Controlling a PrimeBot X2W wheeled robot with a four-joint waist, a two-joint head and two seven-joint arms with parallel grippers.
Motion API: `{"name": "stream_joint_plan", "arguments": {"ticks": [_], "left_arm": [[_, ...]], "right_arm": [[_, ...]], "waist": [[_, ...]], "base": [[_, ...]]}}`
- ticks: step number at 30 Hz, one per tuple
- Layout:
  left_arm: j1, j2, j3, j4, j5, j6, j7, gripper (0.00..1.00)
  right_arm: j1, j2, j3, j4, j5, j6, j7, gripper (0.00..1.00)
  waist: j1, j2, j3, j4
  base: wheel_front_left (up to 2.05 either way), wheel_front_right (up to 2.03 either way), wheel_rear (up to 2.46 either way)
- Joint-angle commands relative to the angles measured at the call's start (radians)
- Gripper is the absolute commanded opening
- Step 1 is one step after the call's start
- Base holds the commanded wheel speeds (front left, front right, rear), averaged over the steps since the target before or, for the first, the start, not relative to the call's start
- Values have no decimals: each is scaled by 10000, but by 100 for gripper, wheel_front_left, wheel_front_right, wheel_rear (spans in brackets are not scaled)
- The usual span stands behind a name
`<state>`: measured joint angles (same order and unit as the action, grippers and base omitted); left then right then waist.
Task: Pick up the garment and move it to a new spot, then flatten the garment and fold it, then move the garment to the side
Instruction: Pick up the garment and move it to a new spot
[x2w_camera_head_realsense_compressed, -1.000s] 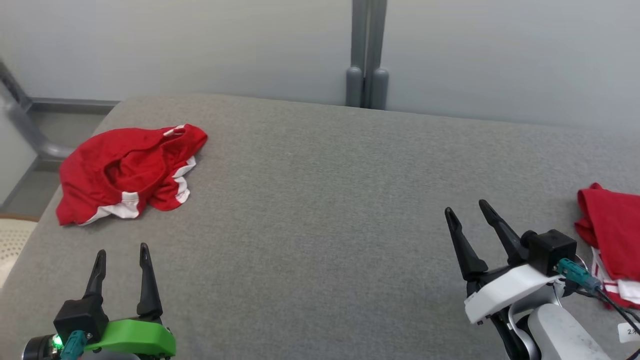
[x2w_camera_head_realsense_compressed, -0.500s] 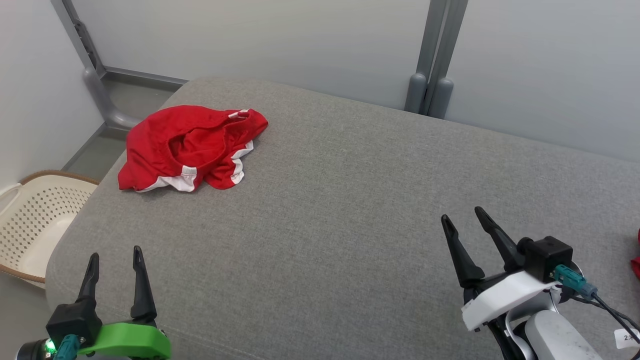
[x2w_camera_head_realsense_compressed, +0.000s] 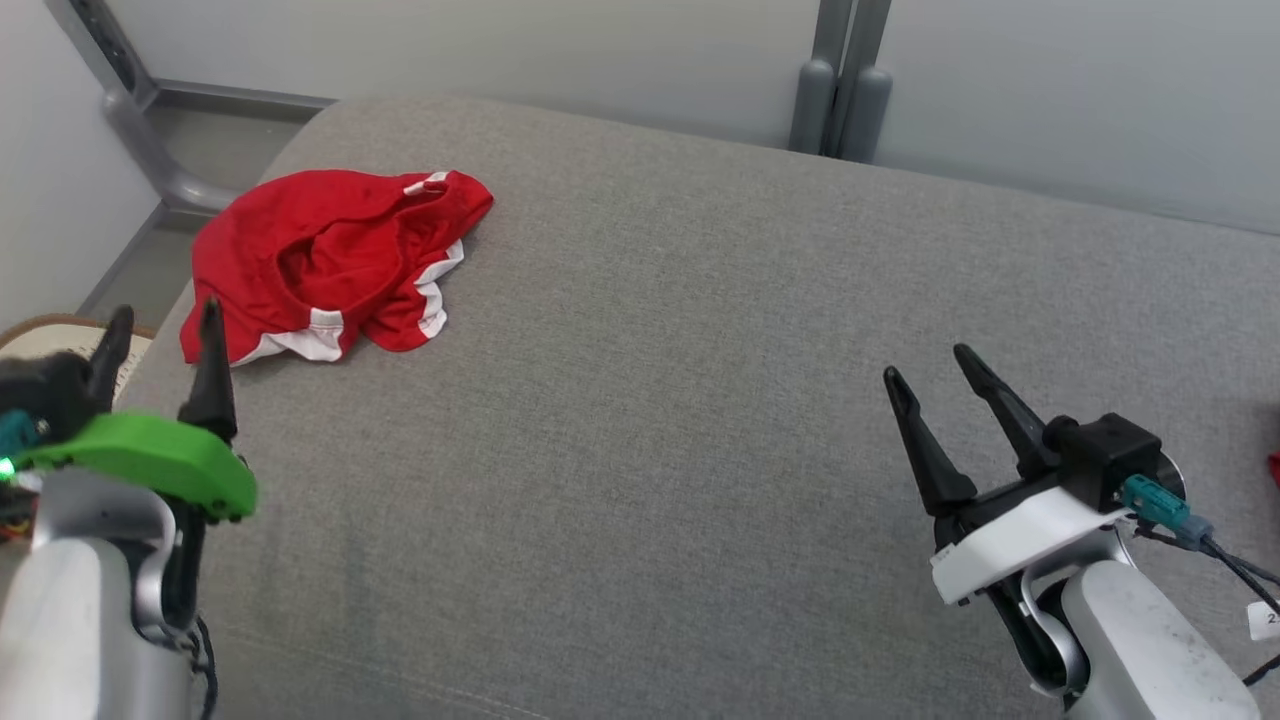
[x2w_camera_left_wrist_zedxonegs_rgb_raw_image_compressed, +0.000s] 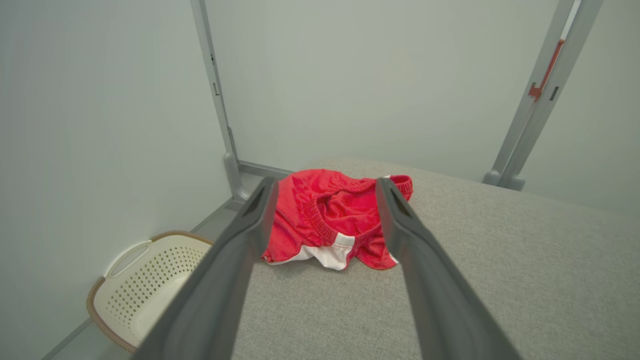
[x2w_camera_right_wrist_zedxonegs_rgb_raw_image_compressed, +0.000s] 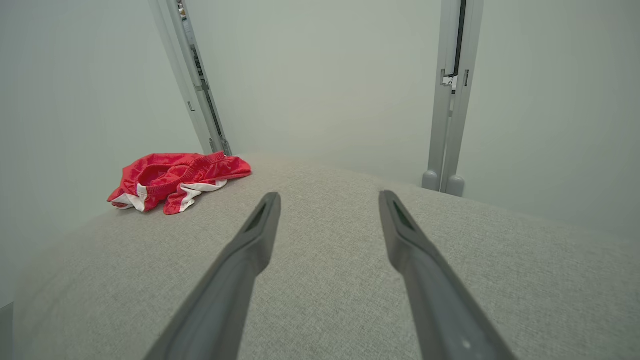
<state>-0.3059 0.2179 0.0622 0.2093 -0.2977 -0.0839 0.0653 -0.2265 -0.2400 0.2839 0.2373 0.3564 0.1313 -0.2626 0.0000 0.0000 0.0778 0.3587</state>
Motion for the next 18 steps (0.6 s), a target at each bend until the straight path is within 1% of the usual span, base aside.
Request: {"name": "stream_joint_plan", "arguments": {"ticks": [1,3,5,9,12,18], "left_arm": [[-611,151,-1,176,-186,-107,306,100],[-1430,518,-28,642,-532,-232,976,100],[-2080,711,0,1068,-874,-314,1470,100],[-3333,1454,-117,2133,-1515,-426,2528,100],[-4094,1954,-344,2853,-1974,-465,3047,100],[-4797,2784,-1515,3844,-3223,-470,3753,100]], "right_arm": [[-225,-139,-22,-80,-84,-10,-20,100],[-451,-214,-17,-168,-109,-12,-19,100],[-624,-265,1,-259,-121,-10,-16,100],[-978,-401,69,-429,-154,-10,-15,100],[-1216,-442,127,-592,-186,-10,-17,100],[-1631,-487,311,-786,-155,-10,-20,100]], "waist": [[0,0,788,-604],[0,0,1219,-901],[0,0,1582,-1160],[0,0,2357,-1748],[0,0,2928,-2224],[0,0,3710,-2992]], "base": [[0,0,0],[0,0,0],[0,0,0],[0,0,0],[0,0,0],[0,0,0]]}}
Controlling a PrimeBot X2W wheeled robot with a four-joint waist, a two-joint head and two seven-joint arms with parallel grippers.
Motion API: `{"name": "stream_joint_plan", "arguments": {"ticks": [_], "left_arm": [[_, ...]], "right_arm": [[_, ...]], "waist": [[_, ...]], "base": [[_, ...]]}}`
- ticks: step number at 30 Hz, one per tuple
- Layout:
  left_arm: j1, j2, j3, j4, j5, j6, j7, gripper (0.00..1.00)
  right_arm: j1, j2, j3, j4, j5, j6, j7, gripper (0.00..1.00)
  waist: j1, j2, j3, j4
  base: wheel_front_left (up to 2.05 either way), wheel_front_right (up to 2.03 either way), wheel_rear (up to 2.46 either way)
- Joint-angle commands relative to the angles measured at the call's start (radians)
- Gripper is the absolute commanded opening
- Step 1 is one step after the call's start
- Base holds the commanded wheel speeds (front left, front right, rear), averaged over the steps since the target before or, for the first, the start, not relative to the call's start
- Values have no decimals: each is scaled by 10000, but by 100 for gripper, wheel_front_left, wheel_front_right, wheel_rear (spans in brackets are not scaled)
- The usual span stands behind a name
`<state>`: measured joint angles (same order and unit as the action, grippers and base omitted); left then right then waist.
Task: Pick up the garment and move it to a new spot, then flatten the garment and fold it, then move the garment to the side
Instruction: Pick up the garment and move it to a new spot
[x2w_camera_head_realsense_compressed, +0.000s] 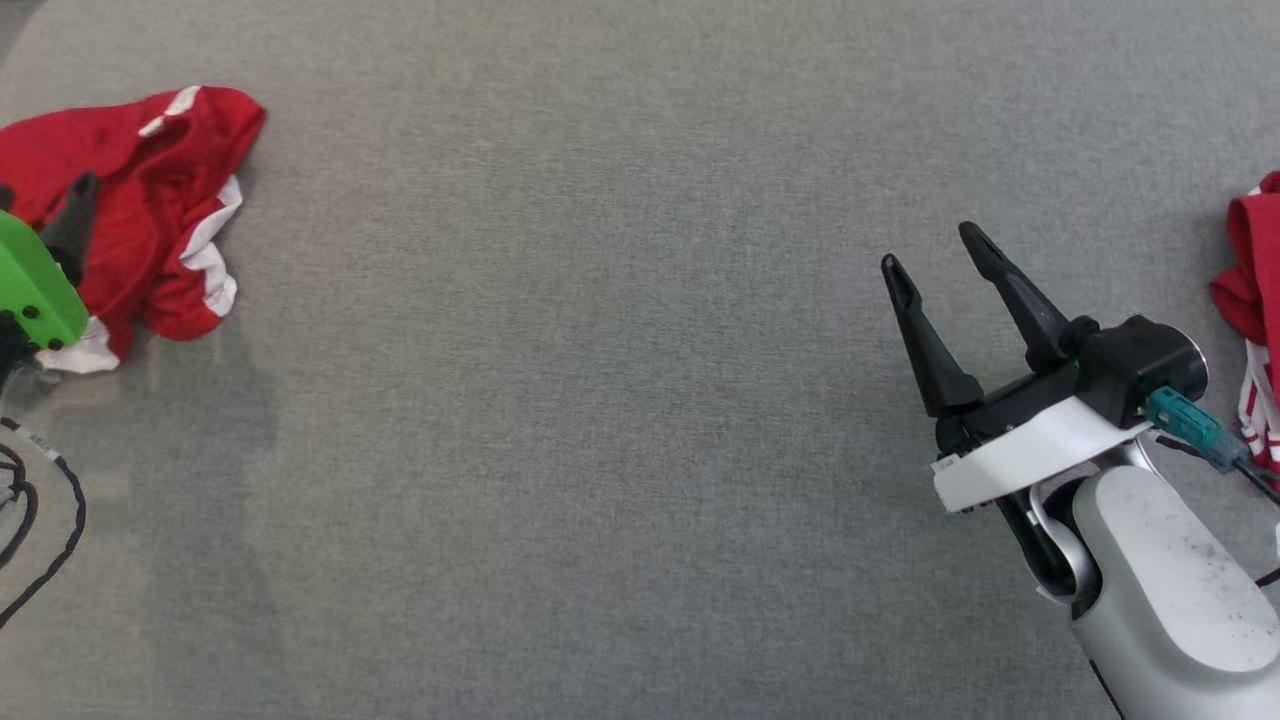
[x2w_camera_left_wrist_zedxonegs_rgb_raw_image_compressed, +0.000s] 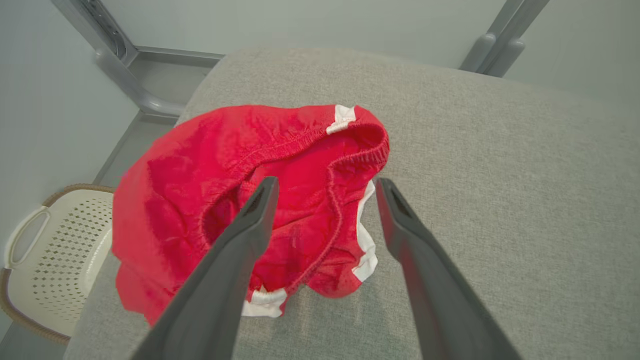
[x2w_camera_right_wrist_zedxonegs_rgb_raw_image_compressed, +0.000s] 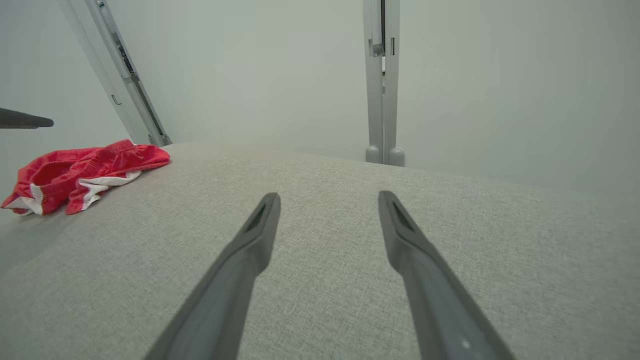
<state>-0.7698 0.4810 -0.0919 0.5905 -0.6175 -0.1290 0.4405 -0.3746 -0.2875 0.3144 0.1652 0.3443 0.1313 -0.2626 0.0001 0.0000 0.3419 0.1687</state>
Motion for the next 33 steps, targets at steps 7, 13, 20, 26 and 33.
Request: {"name": "stream_joint_plan", "arguments": {"ticks": [7,13,20,26,33], "left_arm": [[-404,669,-1045,1550,-1248,-23,87,100],[-657,875,-1501,2972,-1326,-22,-42,65],[-931,975,-2215,3266,-1460,-25,-625,0],[-976,1282,-3310,2647,-1349,-23,-1366,0],[-931,1716,-4371,1047,-1998,-24,-1662,0]], "right_arm": [[-392,72,54,-184,-32,-10,-23,100],[-345,66,114,-124,38,-10,-24,100],[-147,168,180,60,71,-9,-25,100],[21,338,321,298,185,-9,-25,100],[358,626,309,573,358,-9,-25,100]], "waist": [[-1,0,1414,-1779],[-1,0,1319,-1947],[-1,0,834,-1847],[-1,0,26,-1785],[-1,0,-1237,-1977]], "base": [[0,0,0],[0,0,0],[0,0,0],[0,0,0],[0,0,0]]}}
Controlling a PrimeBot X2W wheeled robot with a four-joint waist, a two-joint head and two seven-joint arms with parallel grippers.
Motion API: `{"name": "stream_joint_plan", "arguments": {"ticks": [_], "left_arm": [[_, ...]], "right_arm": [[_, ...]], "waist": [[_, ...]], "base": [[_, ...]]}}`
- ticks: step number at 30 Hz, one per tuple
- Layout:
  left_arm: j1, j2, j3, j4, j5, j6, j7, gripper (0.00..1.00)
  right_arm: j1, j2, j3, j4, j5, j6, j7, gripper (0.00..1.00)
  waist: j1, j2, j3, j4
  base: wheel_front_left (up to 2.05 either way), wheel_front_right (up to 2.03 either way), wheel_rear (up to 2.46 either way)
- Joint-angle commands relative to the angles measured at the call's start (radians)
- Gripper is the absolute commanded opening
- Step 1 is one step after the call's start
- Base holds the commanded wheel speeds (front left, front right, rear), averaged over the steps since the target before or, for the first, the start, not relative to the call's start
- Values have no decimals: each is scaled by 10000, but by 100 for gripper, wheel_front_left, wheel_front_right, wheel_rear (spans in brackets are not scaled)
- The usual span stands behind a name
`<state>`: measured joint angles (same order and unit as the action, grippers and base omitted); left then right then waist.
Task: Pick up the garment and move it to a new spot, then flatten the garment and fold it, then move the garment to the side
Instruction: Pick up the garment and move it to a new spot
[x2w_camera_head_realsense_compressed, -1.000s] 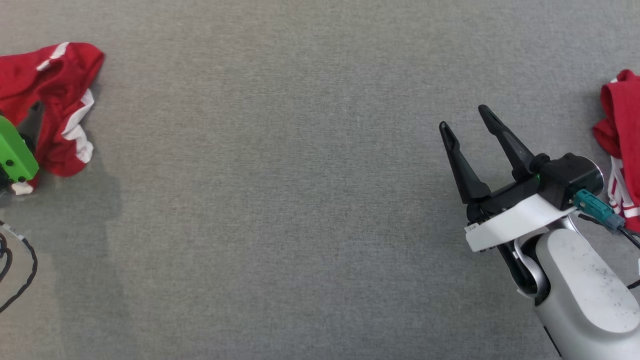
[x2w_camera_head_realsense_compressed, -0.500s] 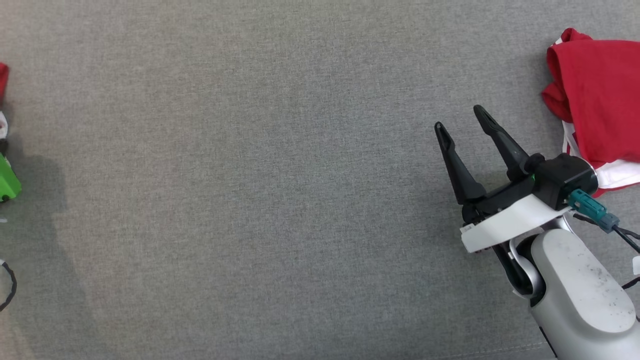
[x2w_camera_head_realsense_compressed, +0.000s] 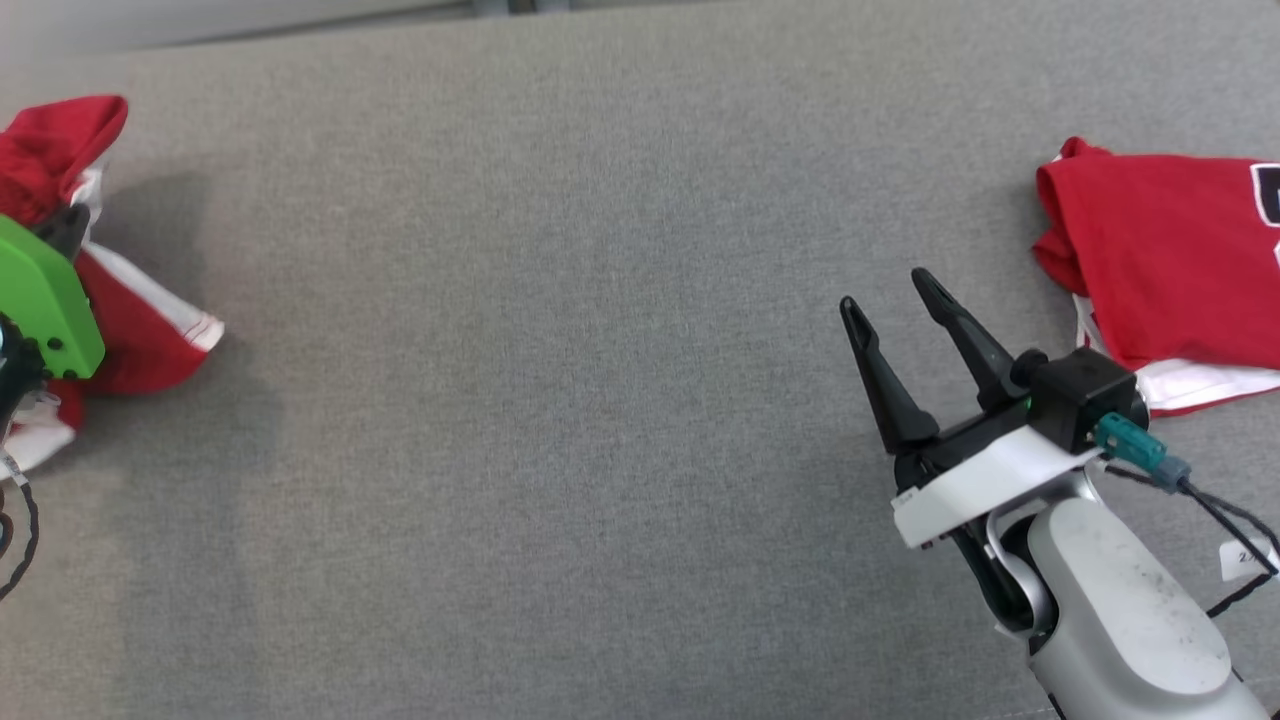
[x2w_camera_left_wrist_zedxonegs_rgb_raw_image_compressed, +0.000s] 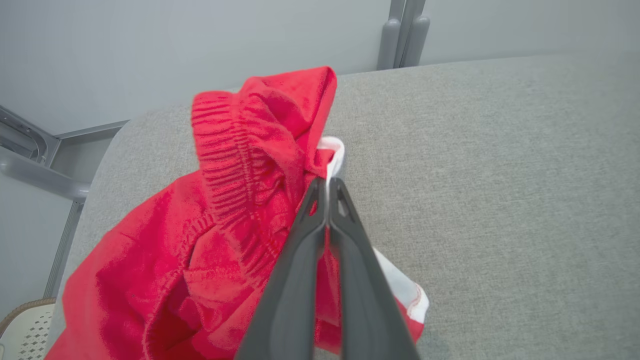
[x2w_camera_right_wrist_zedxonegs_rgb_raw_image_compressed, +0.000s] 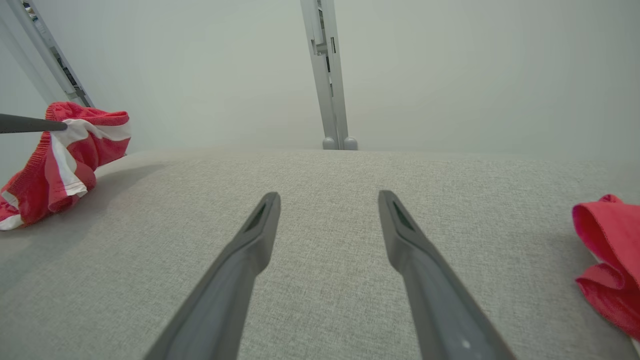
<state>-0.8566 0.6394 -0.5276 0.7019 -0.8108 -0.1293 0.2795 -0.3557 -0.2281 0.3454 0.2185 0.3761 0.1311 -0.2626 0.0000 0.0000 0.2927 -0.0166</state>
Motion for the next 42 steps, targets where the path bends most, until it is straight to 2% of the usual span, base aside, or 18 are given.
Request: {"name": "stream_joint_plan", "arguments": {"ticks": [1,6,9,15,19,22,25,28,31,33,35,36,37,42], "left_arm": [[-39,142,-77,-308,-187,-20,-90,0],[129,233,-324,-1814,-578,-20,-84,0],[318,89,-402,-2785,-699,16,-32,0],[885,-346,-527,-5008,-849,647,-15,0],[1614,-954,-791,-6072,-943,1226,-140,0],[2322,-1757,-1174,-6474,-992,1572,-522,0],[2865,-2565,-1595,-6062,-811,1730,-1109,0],[3170,-3510,-2242,-5029,-341,1784,-1839,0],[3180,-4365,-2752,-3778,16,1539,-2591,0],[3042,-4734,-3260,-2597,493,1337,-2887,0],[2975,-5166,-3514,-1775,482,1088,-3043,0],[2864,-5309,-3770,-1292,685,940,-3087,47],[2780,-5424,-3829,-1008,703,852,-3237,100],[2444,-5704,-4005,-260,837,587,-3949,100]], "right_arm": [[207,59,-12,76,62,-7,-25,100],[465,157,-92,182,129,-7,-25,100],[580,130,-177,194,128,-7,-26,100],[770,28,-537,90,120,-7,-26,100],[884,-39,-750,34,89,-7,-26,100],[919,-60,-900,-28,65,-7,-26,100],[942,-64,-893,-7,66,-5,-26,100],[811,-46,-865,-25,88,-5,-26,100],[704,-56,-827,33,104,-5,-26,100],[671,-48,-758,106,136,-5,-26,100],[650,-16,-698,164,150,-5,-26,100],[616,-1,-660,201,159,-5,-26,100],[602,8,-631,234,166,-5,-26,100],[797,-39,-716,383,169,-5,-26,100]], "waist": [[0,0,-907,-169],[0,0,-1619,-462],[0,0,-1898,-650],[0,0,-2120,-1078],[0,0,-2077,-1320],[0,0,-1953,-1498],[0,0,-1790,-1639],[0,0,-1604,-1751],[0,0,-1468,-1789],[0,0,-1411,-1775],[0,0,-1380,-1736],[0,0,-1372,-1717],[0,0,-1376,-1700],[0,0,-1670,-1388]], "base": [[0,0,0],[0,0,0],[0,0,0],[0,0,0],[0,0,0],[0,0,0],[0,0,0],[0,0,0],[0,0,0],[0,0,0],[0,0,0],[0,0,0],[0,0,0],[0,0,0]]}}
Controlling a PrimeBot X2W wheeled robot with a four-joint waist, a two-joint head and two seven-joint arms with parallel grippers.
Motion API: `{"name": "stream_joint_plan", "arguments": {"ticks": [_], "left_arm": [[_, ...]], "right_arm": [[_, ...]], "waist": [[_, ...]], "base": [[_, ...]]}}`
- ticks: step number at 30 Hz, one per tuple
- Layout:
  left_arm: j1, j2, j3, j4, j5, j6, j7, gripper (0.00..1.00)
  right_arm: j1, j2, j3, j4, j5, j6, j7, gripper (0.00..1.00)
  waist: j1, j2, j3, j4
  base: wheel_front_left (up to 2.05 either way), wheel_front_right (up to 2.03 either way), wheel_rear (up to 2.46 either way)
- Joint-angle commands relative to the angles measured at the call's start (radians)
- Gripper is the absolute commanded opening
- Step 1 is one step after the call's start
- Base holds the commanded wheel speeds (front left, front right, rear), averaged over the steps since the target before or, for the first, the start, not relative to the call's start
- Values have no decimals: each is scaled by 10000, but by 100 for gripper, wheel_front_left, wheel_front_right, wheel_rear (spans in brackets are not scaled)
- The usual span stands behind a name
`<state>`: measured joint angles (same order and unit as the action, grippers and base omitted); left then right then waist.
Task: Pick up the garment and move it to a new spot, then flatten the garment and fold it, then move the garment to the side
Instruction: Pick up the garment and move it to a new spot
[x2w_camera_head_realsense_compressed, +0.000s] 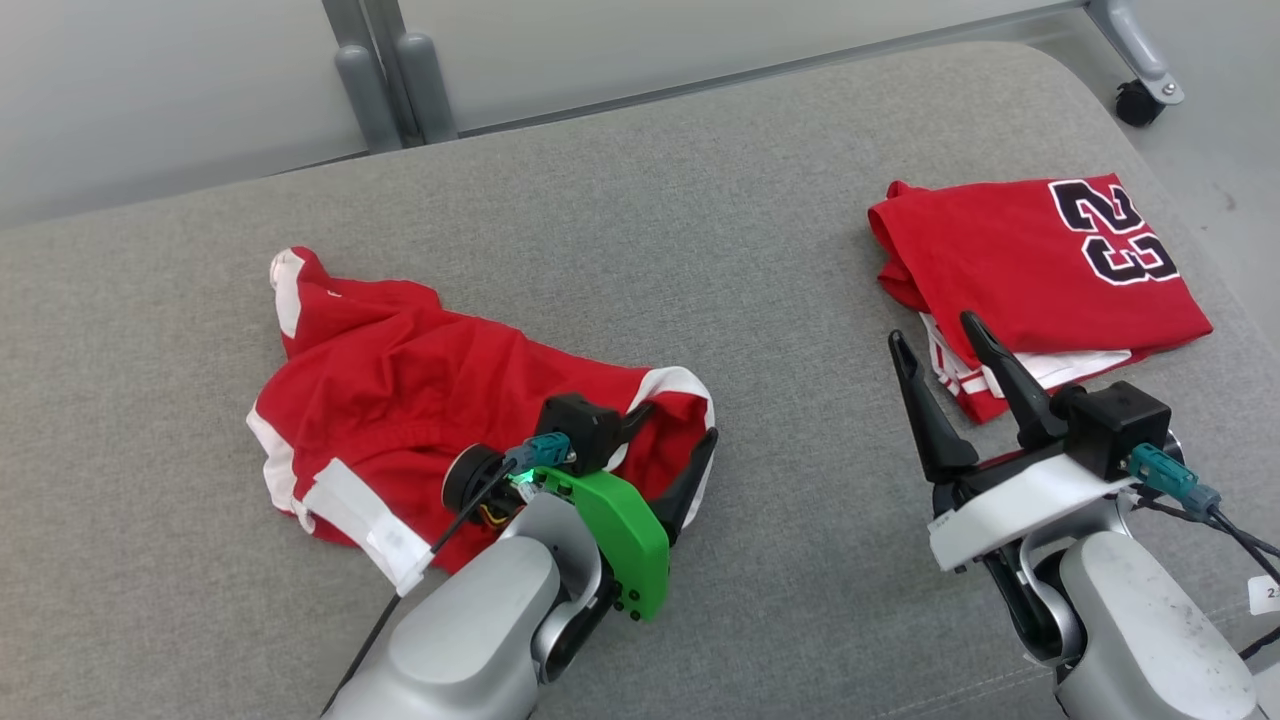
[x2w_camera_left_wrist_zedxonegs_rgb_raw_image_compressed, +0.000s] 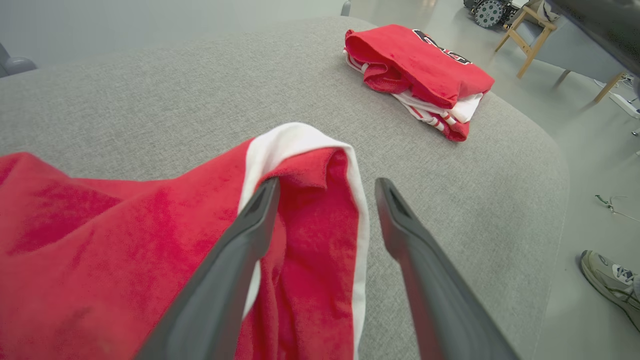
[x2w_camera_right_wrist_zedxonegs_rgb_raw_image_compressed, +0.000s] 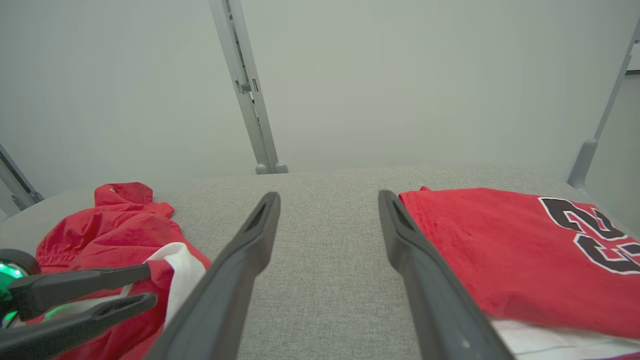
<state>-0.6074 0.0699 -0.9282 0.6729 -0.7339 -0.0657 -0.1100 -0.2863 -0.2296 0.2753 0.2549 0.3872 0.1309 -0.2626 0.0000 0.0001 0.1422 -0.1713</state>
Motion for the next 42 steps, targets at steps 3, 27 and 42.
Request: {"name": "stream_joint_plan", "arguments": {"ticks": [3,27,42], "left_arm": [[-185,-24,48,-113,51,-96,-368,100],[4176,3624,4134,-5613,809,3482,-1548,100],[6557,2327,6753,-6137,2426,2474,-1553,100]], "right_arm": [[225,-86,-62,83,83,-3,-26,100],[1591,222,-1008,-560,-450,-3,-26,100],[1784,525,-1349,-656,-661,-3,-26,100]], "waist": [[0,-1,-461,383],[0,-1,-1475,1150],[0,-1,-1466,1198]], "base": [[0,0,0],[0,0,0],[0,0,0]]}}
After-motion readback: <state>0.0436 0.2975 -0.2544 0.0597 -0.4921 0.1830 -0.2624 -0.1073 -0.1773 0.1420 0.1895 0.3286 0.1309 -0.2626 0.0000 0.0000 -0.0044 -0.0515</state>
